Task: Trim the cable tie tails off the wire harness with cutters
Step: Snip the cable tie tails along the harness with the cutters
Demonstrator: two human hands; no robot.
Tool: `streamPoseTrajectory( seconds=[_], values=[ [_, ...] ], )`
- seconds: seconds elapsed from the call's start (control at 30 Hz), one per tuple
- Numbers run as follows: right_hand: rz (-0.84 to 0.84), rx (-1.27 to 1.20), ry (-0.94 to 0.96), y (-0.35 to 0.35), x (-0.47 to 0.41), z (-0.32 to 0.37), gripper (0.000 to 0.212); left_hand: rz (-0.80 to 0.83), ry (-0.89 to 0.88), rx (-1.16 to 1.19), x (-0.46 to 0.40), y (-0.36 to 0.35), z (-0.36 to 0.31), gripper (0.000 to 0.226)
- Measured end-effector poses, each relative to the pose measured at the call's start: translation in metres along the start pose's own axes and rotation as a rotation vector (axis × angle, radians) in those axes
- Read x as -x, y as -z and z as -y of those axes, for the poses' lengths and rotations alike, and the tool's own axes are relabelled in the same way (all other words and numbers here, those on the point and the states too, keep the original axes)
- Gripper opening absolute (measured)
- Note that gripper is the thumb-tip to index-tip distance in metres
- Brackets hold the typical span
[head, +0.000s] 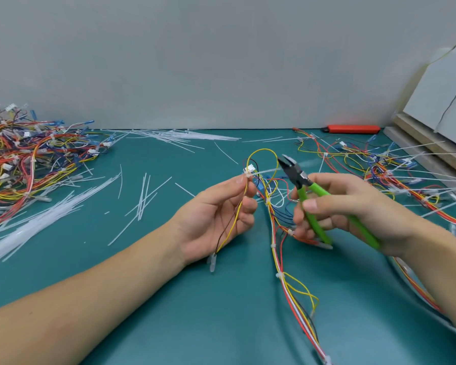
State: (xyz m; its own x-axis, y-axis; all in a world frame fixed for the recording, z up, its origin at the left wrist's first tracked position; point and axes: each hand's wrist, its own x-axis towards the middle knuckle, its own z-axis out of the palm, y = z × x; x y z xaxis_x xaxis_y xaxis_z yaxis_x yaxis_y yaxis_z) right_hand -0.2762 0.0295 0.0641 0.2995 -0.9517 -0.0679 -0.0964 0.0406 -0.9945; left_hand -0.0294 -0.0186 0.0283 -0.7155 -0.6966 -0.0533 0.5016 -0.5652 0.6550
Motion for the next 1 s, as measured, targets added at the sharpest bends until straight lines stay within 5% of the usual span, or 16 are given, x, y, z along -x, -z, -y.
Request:
streamPoseTrajectory(
  seconds=[0.13, 0.27, 0.67, 0.77, 1.0],
  values=[
    [0.031, -0.185, -0.086, 0.008, 0.0, 0.005, 0.043, -0.003, -0.002, -0.009, -0.001, 0.001, 0.001, 0.011],
    [0.251, -0.517, -0.221, 0.021, 0.0, 0.007, 0.048, 0.004, 0.002, 0.037, -0.001, 0.002, 0.0, 0.014],
    [0.276, -1.169, 0.02, 0.017, -0.007, -0.005, 0.043, 0.026, 0.054, 0.118, 0.0, 0.007, -0.004, 0.01],
    [0.276, -1.054, -0.019, 0.017, -0.005, 0.0, 0.042, 0.043, 0.07, 0.095, -0.001, 0.008, -0.004, 0.011],
    [0.668, -0.319, -0.253, -0.001, 0.004, -0.003, 0.054, 0.015, 0.045, -0.118, 0.001, 0.004, -0.001, 0.014]
  ],
)
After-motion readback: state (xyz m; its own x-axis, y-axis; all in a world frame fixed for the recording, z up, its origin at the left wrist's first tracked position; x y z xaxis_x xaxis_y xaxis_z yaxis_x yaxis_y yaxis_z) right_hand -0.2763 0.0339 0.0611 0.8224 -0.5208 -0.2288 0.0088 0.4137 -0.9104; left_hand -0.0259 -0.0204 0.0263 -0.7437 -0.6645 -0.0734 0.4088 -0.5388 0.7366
